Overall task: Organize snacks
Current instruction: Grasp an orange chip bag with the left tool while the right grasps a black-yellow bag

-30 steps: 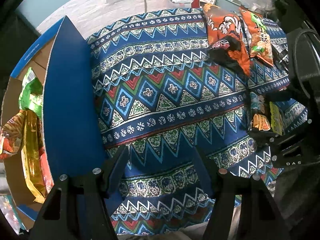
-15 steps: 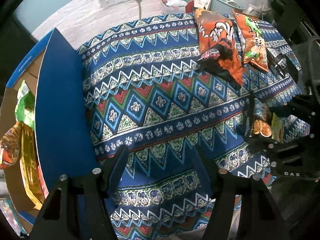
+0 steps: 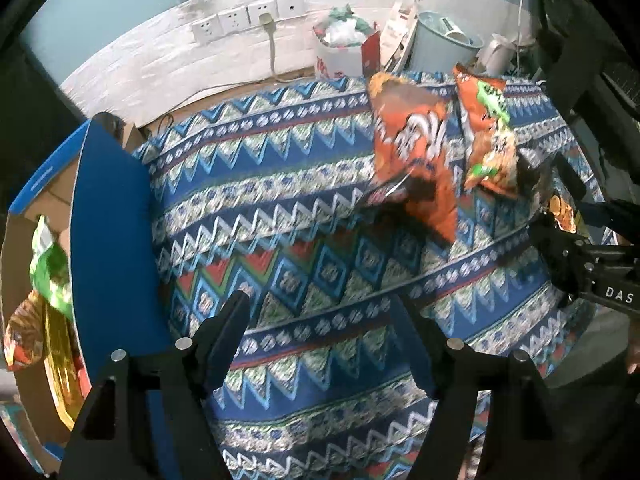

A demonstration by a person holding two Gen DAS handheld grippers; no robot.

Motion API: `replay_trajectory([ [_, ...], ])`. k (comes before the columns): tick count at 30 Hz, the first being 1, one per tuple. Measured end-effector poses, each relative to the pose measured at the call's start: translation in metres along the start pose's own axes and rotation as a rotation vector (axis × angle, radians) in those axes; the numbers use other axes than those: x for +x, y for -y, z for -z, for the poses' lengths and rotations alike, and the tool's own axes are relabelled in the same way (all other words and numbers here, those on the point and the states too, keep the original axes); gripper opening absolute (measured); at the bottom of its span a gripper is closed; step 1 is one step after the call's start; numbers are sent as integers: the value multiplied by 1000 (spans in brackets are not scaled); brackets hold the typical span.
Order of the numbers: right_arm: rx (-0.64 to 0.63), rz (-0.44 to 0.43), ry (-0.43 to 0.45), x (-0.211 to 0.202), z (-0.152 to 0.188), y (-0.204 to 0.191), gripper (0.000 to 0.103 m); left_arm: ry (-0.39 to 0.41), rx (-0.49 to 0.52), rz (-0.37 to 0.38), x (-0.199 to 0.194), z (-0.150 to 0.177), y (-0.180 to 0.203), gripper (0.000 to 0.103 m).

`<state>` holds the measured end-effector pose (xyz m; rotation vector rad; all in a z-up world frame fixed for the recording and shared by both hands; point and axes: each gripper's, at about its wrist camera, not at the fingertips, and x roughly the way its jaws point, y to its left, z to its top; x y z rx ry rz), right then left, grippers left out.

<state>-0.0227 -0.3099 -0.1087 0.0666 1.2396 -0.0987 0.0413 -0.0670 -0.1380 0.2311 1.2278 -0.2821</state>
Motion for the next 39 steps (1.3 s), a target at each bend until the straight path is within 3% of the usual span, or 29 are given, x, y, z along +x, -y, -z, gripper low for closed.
replay_trajectory([
  [6,24,11,47,-4,-20,6,63,14,26,16,-6,-26,22,78],
  [18,-16,37,61,-11,-73,30,63,27,69,13,1,-77,56,82],
  [27,50,17,61,9,-91,59,63,-36,10,24,44,-106,69,82],
  [35,58,-2,46,25,-94,61,63,-103,24,-28,82,-107,81,82],
  [39,57,-12,44,30,-97,61,63,-136,4,-12,99,-107,79,83],
])
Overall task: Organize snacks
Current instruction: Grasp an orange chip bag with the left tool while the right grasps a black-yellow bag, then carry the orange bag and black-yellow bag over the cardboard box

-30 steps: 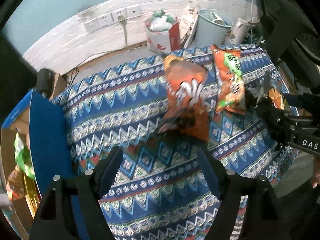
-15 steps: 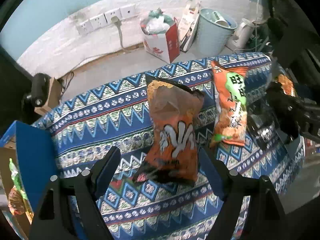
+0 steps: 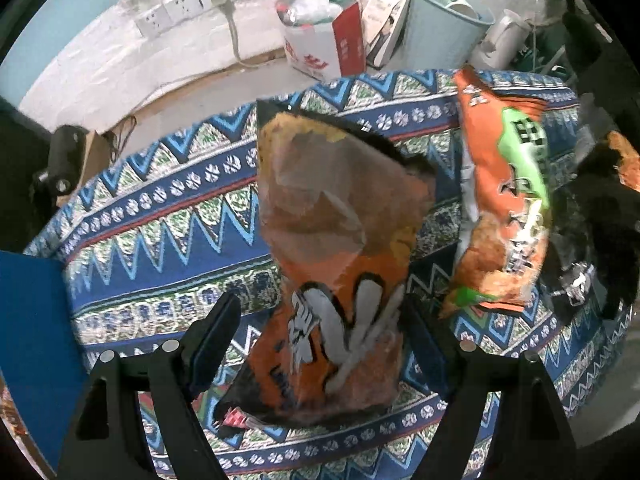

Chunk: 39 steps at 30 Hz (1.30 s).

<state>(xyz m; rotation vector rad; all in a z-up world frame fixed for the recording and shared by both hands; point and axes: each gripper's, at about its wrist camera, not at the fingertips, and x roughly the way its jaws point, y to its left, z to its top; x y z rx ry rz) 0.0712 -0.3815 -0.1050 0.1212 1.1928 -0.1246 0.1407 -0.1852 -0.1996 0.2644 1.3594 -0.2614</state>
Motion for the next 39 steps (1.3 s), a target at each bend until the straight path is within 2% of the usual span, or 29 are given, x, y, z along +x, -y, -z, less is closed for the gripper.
replay_trajectory([
  [3,-9,-5,-7,4,-1,-4,63,6,-9,21,5,-1,-2,82],
  [6,-27,0,-9,7,-1,-9,63,7,-2,37,6,-3,-4,59],
  [11,-47,7,-12,10,-1,-18,63,38,9,10,-1,2,-6,49],
  [16,-63,8,-1,6,-3,-25,63,52,-13,13,-14,11,-20,47],
  [23,-96,-5,29,-6,-10,-48,63,118,-37,10,-52,17,-46,47],
  [39,-191,-26,96,-32,-21,-107,63,224,-61,-44,-124,51,-110,47],
])
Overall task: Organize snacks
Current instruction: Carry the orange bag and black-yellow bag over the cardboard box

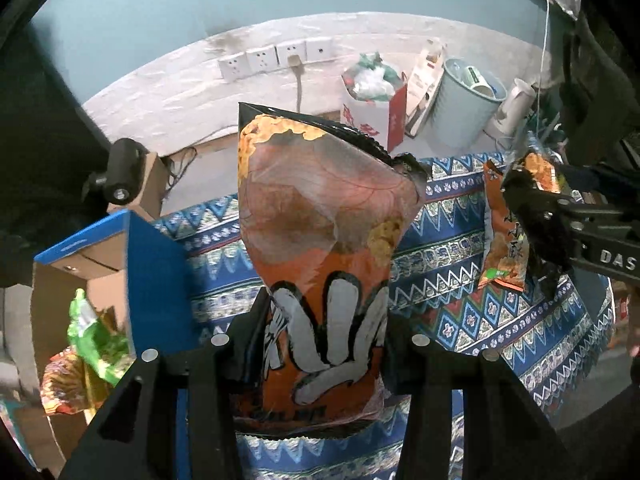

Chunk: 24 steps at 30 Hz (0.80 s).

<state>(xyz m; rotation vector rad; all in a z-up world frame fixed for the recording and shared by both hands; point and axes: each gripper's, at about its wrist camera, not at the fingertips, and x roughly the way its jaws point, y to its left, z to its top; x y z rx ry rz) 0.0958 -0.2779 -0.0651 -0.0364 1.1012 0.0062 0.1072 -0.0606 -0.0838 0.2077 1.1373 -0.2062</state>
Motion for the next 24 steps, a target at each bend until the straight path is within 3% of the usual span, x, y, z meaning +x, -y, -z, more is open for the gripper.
replay_trajectory([
  [24,-195,-138,62,-25,-35,-144,63,105,-74,-102,-65,49,-106,47],
])
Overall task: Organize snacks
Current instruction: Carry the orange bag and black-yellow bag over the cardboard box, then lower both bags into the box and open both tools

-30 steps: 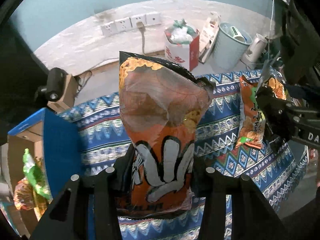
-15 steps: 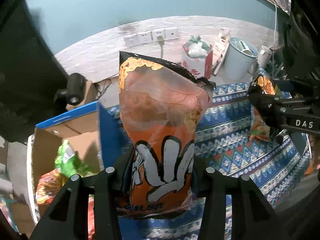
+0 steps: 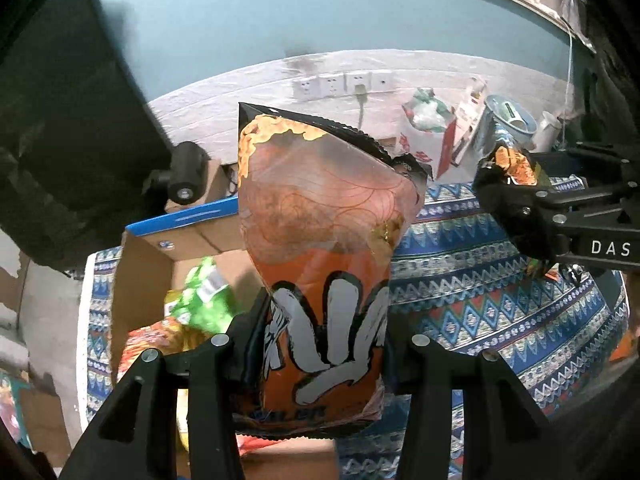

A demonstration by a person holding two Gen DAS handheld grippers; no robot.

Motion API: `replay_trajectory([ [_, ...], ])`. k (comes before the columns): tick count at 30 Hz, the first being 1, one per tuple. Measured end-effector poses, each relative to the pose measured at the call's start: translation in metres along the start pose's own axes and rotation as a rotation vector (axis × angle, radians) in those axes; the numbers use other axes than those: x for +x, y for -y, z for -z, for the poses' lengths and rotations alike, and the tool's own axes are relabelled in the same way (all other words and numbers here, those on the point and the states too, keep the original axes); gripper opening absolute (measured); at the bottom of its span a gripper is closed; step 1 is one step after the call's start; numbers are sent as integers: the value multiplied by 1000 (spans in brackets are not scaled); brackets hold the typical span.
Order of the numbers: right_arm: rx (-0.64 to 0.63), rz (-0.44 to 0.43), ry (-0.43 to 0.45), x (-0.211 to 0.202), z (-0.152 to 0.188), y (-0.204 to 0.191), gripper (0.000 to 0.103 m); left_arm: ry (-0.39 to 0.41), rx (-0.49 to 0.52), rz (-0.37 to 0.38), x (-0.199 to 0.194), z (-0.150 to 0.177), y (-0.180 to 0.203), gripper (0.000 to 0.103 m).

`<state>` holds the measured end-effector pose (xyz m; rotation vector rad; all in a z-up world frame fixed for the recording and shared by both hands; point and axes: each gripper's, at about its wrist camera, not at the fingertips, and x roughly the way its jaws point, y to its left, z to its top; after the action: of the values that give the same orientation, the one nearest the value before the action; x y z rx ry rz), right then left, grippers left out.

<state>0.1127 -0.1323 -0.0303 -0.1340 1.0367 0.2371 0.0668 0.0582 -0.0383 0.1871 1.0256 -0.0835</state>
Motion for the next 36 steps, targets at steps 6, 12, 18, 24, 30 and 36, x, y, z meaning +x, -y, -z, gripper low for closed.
replay_trajectory([
  [6,-46,-25,-3,10,-16,-36,63,-6,-75,2,-3,11,-39,47],
  [12,-86,-49,-12,21,-30,-71,63,-17,-153,-4,-3,26,-81,47],
  [18,-119,-78,-21,34,-43,-106,63,-41,-237,-14,5,40,-120,47],
  [24,-140,-102,-37,50,-53,-132,63,-58,-266,-34,11,49,-138,47],
  [30,-155,-132,-61,65,-58,-155,63,-74,-288,-32,16,56,-150,48],
  [36,-173,-157,-75,74,-61,-171,64,-84,-303,-60,18,58,-159,49],
])
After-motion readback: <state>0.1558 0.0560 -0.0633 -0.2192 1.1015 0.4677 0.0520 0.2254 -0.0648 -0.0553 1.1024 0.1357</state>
